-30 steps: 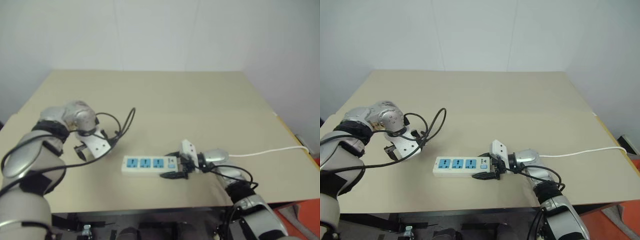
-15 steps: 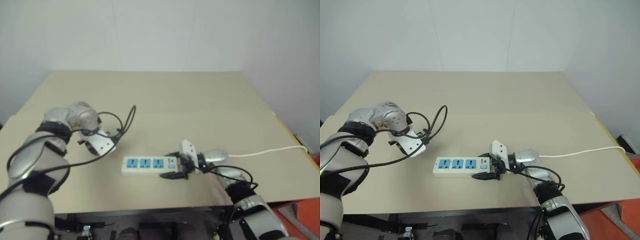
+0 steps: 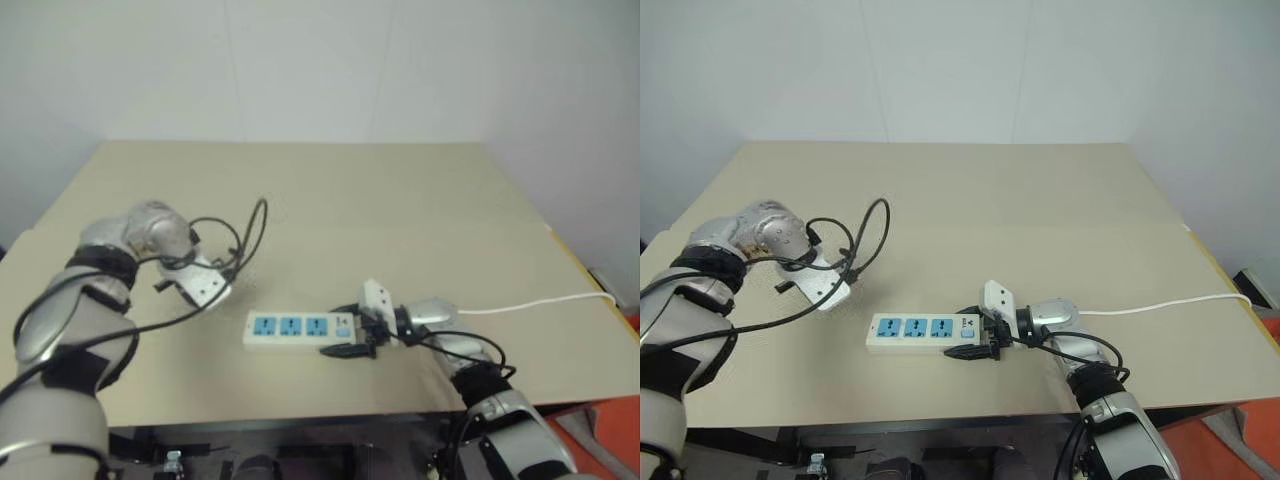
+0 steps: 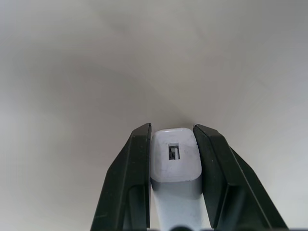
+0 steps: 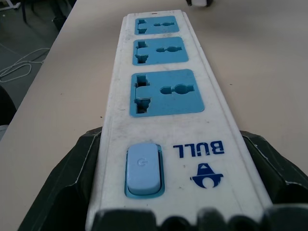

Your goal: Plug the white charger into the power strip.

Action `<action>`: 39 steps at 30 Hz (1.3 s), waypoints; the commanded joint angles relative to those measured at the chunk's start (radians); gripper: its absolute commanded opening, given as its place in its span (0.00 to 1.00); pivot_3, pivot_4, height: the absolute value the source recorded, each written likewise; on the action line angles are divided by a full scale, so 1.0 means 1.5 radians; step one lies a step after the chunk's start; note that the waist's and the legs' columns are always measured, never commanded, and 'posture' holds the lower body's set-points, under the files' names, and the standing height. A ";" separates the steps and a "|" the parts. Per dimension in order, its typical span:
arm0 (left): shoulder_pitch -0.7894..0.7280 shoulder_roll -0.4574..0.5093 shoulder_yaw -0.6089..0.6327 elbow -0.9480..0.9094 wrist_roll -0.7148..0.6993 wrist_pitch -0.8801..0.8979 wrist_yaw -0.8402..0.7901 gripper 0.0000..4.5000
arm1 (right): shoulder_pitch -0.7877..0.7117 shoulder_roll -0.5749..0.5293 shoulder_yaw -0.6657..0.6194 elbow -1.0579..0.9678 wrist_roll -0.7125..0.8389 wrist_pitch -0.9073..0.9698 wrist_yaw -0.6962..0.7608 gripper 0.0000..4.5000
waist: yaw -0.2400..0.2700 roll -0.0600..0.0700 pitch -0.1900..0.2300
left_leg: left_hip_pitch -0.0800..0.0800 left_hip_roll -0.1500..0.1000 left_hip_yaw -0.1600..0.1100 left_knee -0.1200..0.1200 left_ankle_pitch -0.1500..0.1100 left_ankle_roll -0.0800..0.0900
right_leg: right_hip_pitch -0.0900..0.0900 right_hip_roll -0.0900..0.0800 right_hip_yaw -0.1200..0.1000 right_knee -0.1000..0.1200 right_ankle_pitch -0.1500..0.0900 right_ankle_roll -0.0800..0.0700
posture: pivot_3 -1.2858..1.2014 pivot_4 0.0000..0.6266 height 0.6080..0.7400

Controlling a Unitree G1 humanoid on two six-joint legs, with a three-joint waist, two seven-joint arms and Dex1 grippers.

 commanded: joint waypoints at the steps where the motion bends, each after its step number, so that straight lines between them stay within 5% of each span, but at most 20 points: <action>1: -0.009 -0.030 0.093 -0.057 -0.141 0.051 -0.045 0.24 | 0.001 -0.001 0.002 0.002 -0.008 -0.009 -0.002 0.77 | 0.001 0.000 0.000 | 0.000 0.000 0.000 0.000 0.000 0.000 | 0.000 0.000 0.000 0.000 0.000 0.000 | 0.52 0.24 1.00; 8: 0.098 -0.123 0.278 -0.245 -0.428 0.312 -0.063 0.24 | 0.003 0.008 0.007 0.012 -0.014 -0.027 -0.004 0.77 | -0.011 0.000 0.000 | 0.000 0.000 0.000 0.000 0.000 0.000 | 0.000 0.000 0.000 0.001 0.000 0.000 | 0.52 0.24 1.00; 17: 0.249 -0.140 0.352 -0.558 -0.643 0.708 -0.038 0.24 | -0.006 0.014 0.014 0.041 -0.023 -0.051 0.003 0.77 | -0.018 0.000 0.000 | 0.001 0.000 -0.003 0.001 0.000 0.000 | 0.002 0.000 0.000 0.001 0.000 0.000 | 0.52 0.24 1.00; 23: 0.328 -0.143 0.344 -0.652 -0.656 0.817 0.012 0.24 | -0.010 0.023 0.015 0.051 -0.025 -0.059 0.003 0.77 | -0.020 0.001 0.000 | 0.004 0.000 -0.003 0.000 0.000 0.000 | 0.003 0.000 0.001 0.001 0.000 0.000 | 0.52 0.24 1.00; 39: 0.457 -0.178 0.334 -0.683 -0.628 0.810 0.068 0.24 | 0.004 0.025 0.015 0.035 -0.021 -0.049 0.000 0.77 | -0.020 0.001 0.000 | 0.005 0.000 -0.002 -0.001 0.000 0.000 | 0.003 0.000 0.001 0.001 0.000 0.000 | 0.52 0.24 1.00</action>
